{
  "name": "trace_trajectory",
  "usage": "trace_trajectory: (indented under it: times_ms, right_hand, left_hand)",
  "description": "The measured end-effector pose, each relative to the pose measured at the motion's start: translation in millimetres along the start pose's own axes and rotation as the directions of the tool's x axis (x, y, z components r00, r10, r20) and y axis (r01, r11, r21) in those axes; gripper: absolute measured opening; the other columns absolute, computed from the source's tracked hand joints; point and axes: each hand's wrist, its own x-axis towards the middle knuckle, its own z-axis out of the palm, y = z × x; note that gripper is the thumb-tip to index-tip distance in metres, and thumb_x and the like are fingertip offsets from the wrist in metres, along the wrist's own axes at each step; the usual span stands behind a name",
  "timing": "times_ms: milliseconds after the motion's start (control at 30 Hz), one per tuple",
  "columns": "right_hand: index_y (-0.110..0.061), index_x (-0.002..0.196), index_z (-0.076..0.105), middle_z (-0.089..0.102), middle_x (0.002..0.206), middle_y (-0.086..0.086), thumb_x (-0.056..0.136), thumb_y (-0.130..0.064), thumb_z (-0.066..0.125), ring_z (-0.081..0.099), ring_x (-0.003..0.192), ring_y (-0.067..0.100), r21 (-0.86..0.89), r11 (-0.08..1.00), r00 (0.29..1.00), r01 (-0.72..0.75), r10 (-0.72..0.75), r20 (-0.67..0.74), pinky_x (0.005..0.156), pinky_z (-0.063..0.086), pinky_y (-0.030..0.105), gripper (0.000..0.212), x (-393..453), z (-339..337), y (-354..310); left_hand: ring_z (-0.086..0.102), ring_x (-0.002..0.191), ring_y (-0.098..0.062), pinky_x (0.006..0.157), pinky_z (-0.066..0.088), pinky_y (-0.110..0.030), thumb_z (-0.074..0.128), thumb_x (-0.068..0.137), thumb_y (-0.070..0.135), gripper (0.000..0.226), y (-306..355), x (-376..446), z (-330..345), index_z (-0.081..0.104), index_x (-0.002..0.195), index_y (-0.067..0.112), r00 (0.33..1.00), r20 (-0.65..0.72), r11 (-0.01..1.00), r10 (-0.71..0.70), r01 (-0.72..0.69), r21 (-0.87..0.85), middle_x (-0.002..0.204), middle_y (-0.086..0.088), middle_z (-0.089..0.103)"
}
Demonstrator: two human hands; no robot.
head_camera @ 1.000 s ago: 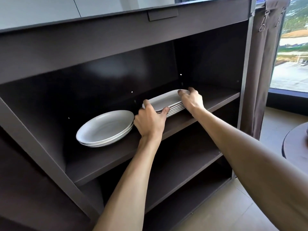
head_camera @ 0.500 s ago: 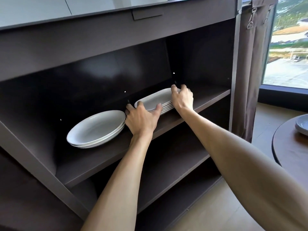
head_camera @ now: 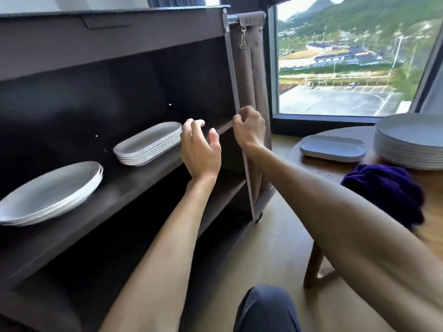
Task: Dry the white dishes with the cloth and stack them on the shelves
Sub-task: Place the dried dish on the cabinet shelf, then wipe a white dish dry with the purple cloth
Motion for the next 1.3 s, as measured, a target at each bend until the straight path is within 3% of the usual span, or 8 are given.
trace_trajectory:
  times_ms: [333, 500, 600, 667, 833, 967, 1133, 1300]
  right_hand:
    - [-0.008, 0.12, 0.066, 0.067, 0.119, 0.016, 0.093, -0.017, 0.057, 0.061, 0.113, 0.03, -0.262, 0.923, 0.953, -0.281, 0.235, -0.193, 0.093, 0.047, 0.035, 0.029, -12.4, -158.0, 94.8]
    - [-0.005, 0.113, 0.066, 0.06, 0.13, 0.021, 0.09, -0.016, 0.052, 0.049, 0.125, 0.037, -0.421, 0.786, 0.888, -0.453, 0.352, -0.298, 0.105, 0.037, 0.035, 0.029, -16.4, -213.8, 157.1]
    - [-0.009, 0.118, 0.066, 0.06, 0.126, 0.019, 0.088, -0.029, 0.054, 0.044, 0.123, 0.037, -0.655, 0.609, 0.894, -0.447, 0.318, -0.314, 0.107, 0.032, 0.041, 0.038, -23.0, -229.4, 188.4]
    - [-0.014, 0.121, 0.068, 0.062, 0.124, 0.016, 0.09, -0.039, 0.051, 0.046, 0.123, 0.034, -0.774, 0.488, 0.914, -0.405, 0.243, -0.325, 0.109, 0.031, 0.042, 0.044, -27.7, -240.0, 209.5]
    - [-0.015, 0.118, 0.069, 0.067, 0.115, 0.012, 0.09, -0.051, 0.049, 0.053, 0.114, 0.031, -0.829, 0.445, 0.941, -0.339, 0.136, -0.311, 0.104, 0.035, 0.043, 0.05, -19.7, -246.3, 233.2]
    - [-0.014, 0.112, 0.069, 0.068, 0.112, 0.013, 0.088, -0.051, 0.051, 0.055, 0.111, 0.031, -0.821, 0.448, 0.934, -0.354, 0.121, -0.337, 0.102, 0.037, 0.044, 0.049, -10.0, -242.4, 234.1]
    - [-0.014, 0.117, 0.066, 0.068, 0.114, 0.012, 0.088, -0.048, 0.05, 0.055, 0.113, 0.031, -0.805, 0.449, 0.92, -0.387, 0.128, -0.371, 0.103, 0.035, 0.044, 0.048, -0.3, -240.8, 237.0]
    - [-0.013, 0.115, 0.066, 0.068, 0.113, 0.012, 0.087, -0.044, 0.05, 0.055, 0.111, 0.032, -0.806, 0.449, 0.92, -0.385, 0.112, -0.376, 0.103, 0.036, 0.044, 0.044, 2.5, -240.6, 243.1]
  left_hand:
    - [0.064, 0.108, -0.026, 0.085, 0.045, -0.03, 0.063, 0.098, 0.018, 0.019, 114.5, -77.5, 111.7, 0.078, 0.097, 0.007, 0.915, 0.397, 0.971, 0.07, 0.03, -0.239, 0.119, -0.009, 0.069]
    - [0.062, 0.082, -0.035, 0.066, 0.029, -0.031, 0.054, 0.103, 0.028, 0.042, 129.6, -89.0, 161.9, 0.059, 0.065, 0.011, 0.802, 0.596, 0.968, -0.02, 0.164, -0.188, 0.075, -0.013, 0.064]
    - [0.064, 0.095, -0.037, 0.071, 0.037, -0.033, 0.054, 0.101, 0.028, 0.032, 122.9, -86.5, 196.1, 0.071, 0.081, 0.01, 0.733, 0.675, 0.97, -0.076, 0.212, -0.12, 0.087, -0.013, 0.071]
    - [0.063, 0.105, -0.036, 0.082, 0.044, -0.034, 0.056, 0.097, 0.024, 0.024, 115.1, -79.9, 218.6, 0.075, 0.095, 0.01, 0.706, 0.697, 0.962, -0.127, 0.259, -0.087, 0.101, -0.014, 0.075]
    - [0.06, 0.109, -0.043, 0.082, 0.044, -0.037, 0.055, 0.094, 0.023, 0.017, 104.1, -63.4, 268.2, 0.064, 0.096, 0.008, 0.654, 0.696, 0.923, -0.296, 0.384, 0.031, 0.101, -0.018, 0.067]
    - [0.054, 0.126, -0.044, 0.099, 0.045, -0.043, 0.064, 0.096, 0.032, 0.052, 99.5, -57.7, 307.0, 0.051, 0.135, 0.0, 0.616, 0.673, 0.876, -0.409, 0.471, 0.101, 0.134, -0.025, 0.059]
    - [0.056, 0.124, -0.04, 0.101, 0.045, -0.039, 0.069, 0.093, 0.039, 0.043, 85.3, -54.8, 347.6, 0.066, 0.125, 0.01, 0.592, 0.678, 0.853, -0.436, 0.513, 0.1, 0.129, -0.019, 0.066]
    - [0.059, 0.119, -0.038, 0.099, 0.047, -0.035, 0.07, 0.085, 0.02, 0.029, 84.1, -52.0, 352.7, 0.075, 0.113, 0.015, 0.623, 0.638, 0.842, -0.451, 0.535, 0.073, 0.119, -0.015, 0.072]
